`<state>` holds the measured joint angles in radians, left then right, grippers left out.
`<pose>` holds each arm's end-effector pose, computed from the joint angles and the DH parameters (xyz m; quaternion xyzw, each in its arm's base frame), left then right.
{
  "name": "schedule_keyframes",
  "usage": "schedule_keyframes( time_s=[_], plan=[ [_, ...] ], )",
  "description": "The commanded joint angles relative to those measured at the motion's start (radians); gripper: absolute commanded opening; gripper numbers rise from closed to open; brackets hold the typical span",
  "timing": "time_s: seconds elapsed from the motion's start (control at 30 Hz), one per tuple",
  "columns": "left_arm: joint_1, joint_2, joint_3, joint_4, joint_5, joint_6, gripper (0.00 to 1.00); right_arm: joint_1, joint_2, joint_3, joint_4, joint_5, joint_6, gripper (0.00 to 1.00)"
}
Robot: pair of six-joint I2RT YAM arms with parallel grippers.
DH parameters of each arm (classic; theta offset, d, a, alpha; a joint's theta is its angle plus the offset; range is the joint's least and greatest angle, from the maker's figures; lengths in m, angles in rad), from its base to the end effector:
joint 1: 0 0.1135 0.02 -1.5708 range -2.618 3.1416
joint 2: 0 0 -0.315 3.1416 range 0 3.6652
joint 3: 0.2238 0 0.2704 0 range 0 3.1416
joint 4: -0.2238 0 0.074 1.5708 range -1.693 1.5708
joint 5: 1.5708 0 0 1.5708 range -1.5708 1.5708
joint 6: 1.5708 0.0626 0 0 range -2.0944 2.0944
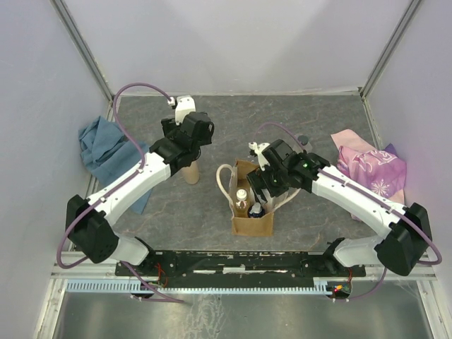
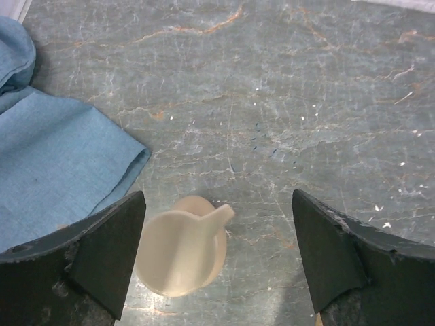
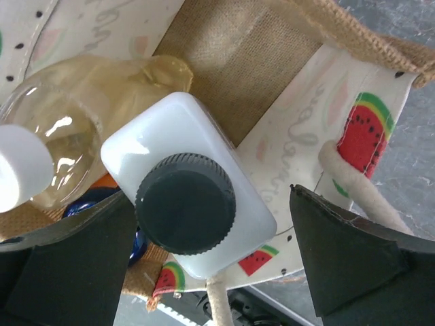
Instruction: Take the personal care products out of the canvas bag
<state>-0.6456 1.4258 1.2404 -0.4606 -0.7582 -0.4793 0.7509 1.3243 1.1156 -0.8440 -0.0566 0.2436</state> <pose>0.2975 -0.1702 0.3637 -0.0955 0.8423 0.0592 0.5272 0.2031 0.1944 0.3045 -0.2495 0.9335 0.1462 0.2120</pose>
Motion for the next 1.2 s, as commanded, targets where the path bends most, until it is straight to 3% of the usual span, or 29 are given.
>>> schedule_keyframes(
  time_s=[0.0, 0.47, 0.6, 0.93, 1.0, 1.17],
  plan=[
    [0.001, -0.057, 0.102, -0.014, 0.02, -0.046, 0.94, 0.006, 0.006, -0.006, 0.1, 0.055, -0.045, 0.95],
    [-0.017, -0.127, 0.203, -0.097, 0.49, -0.104, 0.9, 0.006, -0.001, -0.022, 0.221, -0.076, -0.118, 0.68],
    [-0.032, -0.133, 0.13, -0.112, 0.539, -0.186, 0.83, 0.005, 0.01, -0.012, 0.209, -0.063, -0.12, 0.67],
    [-0.078, -0.131, -0.027, -0.11, 0.655, -0.283, 0.84, 0.005, 0.034, -0.003, 0.192, -0.046, -0.122, 0.7],
    [-0.092, -0.131, -0.064, -0.103, 0.694, -0.323, 0.78, 0.005, 0.04, -0.005, 0.2, -0.033, -0.121, 0.7],
    [-0.132, -0.142, -0.105, -0.075, 0.739, -0.369, 0.52, 0.005, 0.044, -0.016, 0.236, -0.032, -0.12, 0.7]
  ],
)
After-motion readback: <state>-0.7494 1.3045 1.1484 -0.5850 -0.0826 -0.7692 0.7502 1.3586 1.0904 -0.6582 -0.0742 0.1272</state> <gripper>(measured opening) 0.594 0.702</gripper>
